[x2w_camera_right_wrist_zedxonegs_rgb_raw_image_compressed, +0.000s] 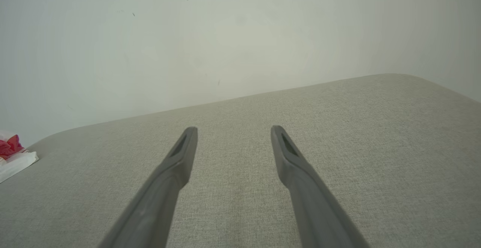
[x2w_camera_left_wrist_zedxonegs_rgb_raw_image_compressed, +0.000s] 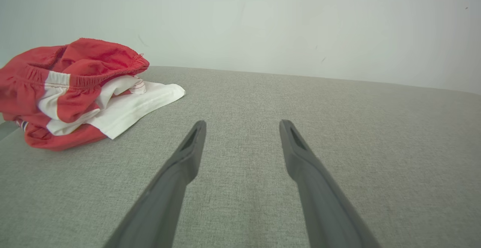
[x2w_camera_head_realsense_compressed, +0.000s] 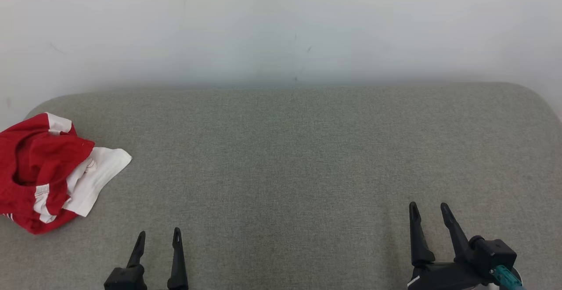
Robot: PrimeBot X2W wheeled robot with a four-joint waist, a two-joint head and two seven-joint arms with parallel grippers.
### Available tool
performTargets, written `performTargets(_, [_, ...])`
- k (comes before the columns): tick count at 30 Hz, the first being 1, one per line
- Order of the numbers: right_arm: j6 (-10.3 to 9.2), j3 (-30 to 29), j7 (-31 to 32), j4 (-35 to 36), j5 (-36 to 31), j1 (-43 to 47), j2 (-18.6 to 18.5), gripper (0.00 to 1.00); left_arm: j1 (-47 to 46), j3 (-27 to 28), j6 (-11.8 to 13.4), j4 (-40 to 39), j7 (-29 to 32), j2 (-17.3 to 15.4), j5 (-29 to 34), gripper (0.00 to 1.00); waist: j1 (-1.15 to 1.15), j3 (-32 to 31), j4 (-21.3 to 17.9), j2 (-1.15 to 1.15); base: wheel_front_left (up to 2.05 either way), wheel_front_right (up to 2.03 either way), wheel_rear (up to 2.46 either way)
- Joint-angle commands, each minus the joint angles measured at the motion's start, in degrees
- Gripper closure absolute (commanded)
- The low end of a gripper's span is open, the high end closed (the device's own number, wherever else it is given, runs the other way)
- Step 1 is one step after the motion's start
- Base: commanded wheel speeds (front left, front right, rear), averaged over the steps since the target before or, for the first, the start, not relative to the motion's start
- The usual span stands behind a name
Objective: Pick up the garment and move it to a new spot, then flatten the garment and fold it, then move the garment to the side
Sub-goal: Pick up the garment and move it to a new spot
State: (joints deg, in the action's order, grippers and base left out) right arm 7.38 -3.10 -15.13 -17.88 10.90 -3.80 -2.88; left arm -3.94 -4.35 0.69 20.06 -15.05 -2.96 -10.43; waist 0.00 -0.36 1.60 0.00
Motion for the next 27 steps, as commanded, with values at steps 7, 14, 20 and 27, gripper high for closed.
performTargets(7, [0.21,-0.41,-0.04,0.38,-0.13,0.46,0.01,0.00,-0.63,0.24,0.31,-0.34,-0.20,0.07,0.01,0.00,0.00,-0.03,1.46,0.00,0.00,0.00,0.00])
performTargets(14, [0.21,-0.18,-0.03,0.52,0.14,0.76,0.01,0.00,-0.62,0.36,0.24,-0.34,-0.20,0.07,0.26,0.00,0.00,0.02,6.11,0.00,0.00,0.00,0.00])
performTargets(20, [0.21,-0.01,-0.04,0.49,0.76,0.76,0.01,0.00,-0.48,0.43,0.19,-0.08,-0.19,0.07,0.61,0.00,0.00,0.05,11.98,0.00,0.00,0.00,0.00])
performTargets(27, [0.21,0.46,-0.04,0.45,1.30,0.91,0.01,0.00,0.02,0.69,0.07,-0.09,-0.20,-0.16,1.04,0.00,0.00,0.28,19.41,0.00,0.00,0.00,0.00])
